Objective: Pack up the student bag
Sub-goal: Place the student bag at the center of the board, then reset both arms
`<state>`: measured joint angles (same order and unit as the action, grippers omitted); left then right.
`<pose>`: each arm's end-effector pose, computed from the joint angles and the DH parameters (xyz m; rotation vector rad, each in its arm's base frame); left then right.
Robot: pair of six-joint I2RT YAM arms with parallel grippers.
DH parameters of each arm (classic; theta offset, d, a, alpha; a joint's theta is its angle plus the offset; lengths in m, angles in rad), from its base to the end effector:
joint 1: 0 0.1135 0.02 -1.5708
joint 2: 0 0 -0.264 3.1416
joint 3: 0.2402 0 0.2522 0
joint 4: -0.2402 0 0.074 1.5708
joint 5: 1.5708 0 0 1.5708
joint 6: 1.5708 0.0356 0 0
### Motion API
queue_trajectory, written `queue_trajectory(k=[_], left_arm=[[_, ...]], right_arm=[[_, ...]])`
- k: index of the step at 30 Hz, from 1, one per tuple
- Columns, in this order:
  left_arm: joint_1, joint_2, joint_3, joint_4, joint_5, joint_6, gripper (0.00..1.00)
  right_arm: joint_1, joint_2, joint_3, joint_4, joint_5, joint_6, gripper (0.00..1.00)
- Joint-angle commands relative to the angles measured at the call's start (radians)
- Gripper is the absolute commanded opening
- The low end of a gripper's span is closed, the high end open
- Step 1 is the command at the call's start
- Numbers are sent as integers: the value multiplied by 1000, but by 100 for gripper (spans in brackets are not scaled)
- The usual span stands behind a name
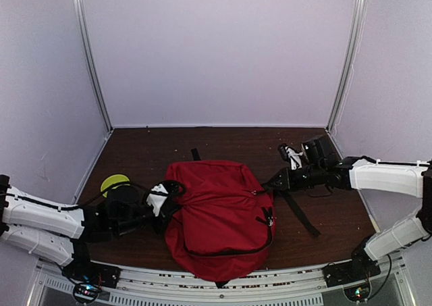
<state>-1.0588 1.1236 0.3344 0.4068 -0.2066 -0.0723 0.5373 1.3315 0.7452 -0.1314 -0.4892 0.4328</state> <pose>0.1151 -0.1899 0.1793 0.8151 1.8091 -0.5435 0.2269 0.1547 0.2151 -0.3975 2.3846 1.0394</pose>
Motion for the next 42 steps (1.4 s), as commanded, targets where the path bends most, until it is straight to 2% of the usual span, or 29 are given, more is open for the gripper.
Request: queue_trajectory(k=[1,6,11,17,18,20,21,23,27,31,36,42], left_arm=[[65,46,86,-81,-95,-41,0],[157,115,186,-161,-35,-54,0],[256,207,341,-262,10,13,0],[391,335,534,-297,59,44,0],[395,355,570,-310,59,54,5],[396,389,631,-366,56,58,53],[396,395,652,-385,53,56,70],[395,393,667,-406,31,46,83],[396,348,671,-468,-23,28,90],[396,241,648,-528,-51,3,97],[412,67,565,-585,-117,-26,98],[551,-87,443,-672,-108,-102,98]], right_arm=[[-42,-70,6,-93,99,-35,21],[-44,-122,40,-145,133,-60,25],[-49,-168,46,-164,162,-68,26],[-74,-230,30,-192,182,-86,28],[-80,-246,25,-195,189,-90,29],[-93,-279,13,-195,207,-94,34],[-101,-304,6,-193,217,-94,36],[-118,-340,-10,-191,240,-95,40],[-147,-401,-40,-175,285,-95,48],[-168,-447,-73,-154,341,-91,59],[-179,-523,-158,-61,492,-88,87],[-180,-577,-249,54,712,-71,95]])
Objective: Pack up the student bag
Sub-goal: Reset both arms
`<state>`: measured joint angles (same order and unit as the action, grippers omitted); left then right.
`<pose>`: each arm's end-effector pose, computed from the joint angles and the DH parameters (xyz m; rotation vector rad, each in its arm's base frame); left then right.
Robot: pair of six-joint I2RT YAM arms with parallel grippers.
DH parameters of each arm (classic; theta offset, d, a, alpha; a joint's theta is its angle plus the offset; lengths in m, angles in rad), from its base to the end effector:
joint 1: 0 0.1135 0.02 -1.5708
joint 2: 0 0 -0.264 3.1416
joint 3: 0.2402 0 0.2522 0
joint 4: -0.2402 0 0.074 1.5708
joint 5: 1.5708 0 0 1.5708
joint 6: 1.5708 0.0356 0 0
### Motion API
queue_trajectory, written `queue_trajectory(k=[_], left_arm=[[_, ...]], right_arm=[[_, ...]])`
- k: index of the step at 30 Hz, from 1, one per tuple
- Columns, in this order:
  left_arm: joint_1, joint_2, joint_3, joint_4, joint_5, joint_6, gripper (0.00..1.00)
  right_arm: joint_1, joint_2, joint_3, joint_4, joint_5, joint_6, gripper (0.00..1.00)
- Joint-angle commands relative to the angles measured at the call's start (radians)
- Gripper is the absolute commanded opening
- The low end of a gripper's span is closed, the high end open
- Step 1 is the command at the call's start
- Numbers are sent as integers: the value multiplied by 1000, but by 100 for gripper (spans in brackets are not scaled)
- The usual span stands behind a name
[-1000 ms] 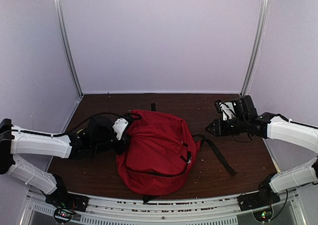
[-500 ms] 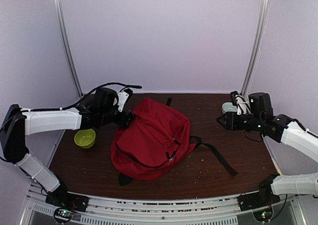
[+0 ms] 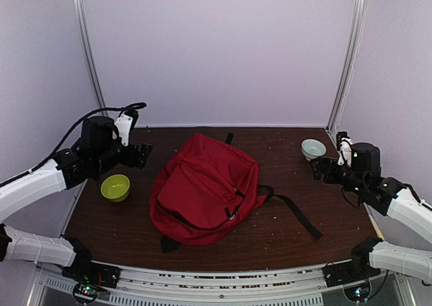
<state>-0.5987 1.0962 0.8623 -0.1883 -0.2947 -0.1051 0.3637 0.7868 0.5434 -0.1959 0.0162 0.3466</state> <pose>0.2124 -0.1324 0.3056 0.2976 1.9549 -0.1647 0.1731 0.0653 0.2530 -0.0069 2.0371 0.4343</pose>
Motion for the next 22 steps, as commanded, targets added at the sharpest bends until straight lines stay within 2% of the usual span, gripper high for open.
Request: queue_trajectory(k=[1,6,9,15,22], left_arm=[[122,-90,-110,-80,-11,-83,98],[252,-169,-212,-80,-5,-133,98],[300,-193,-267,-70,-36,-156,98],[315,-239,-345,-19,-132,-196,98],[315,-268,-380,-9,-138,-208,98]], right_arm=[[-7,-38,-63,140,247,21,95],[-6,-48,-132,249,432,87,100],[-7,-38,-139,259,467,104,100],[-7,-18,-149,267,459,111,100],[-6,-52,-190,299,457,109,99]])
